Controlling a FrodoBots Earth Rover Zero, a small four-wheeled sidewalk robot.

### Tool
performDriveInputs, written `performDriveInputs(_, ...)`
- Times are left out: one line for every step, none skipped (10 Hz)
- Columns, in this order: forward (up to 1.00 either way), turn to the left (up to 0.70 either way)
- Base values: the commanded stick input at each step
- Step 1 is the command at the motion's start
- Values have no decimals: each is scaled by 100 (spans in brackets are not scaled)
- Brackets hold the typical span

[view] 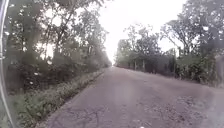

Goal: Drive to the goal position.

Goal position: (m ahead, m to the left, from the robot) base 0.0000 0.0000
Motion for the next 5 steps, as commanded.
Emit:
performDriveInputs(10, 1)
performDriveInputs(10, 1)
performDriveInputs(10, 1)
performDriveInputs(10, 1)
performDriveInputs(10, 1)
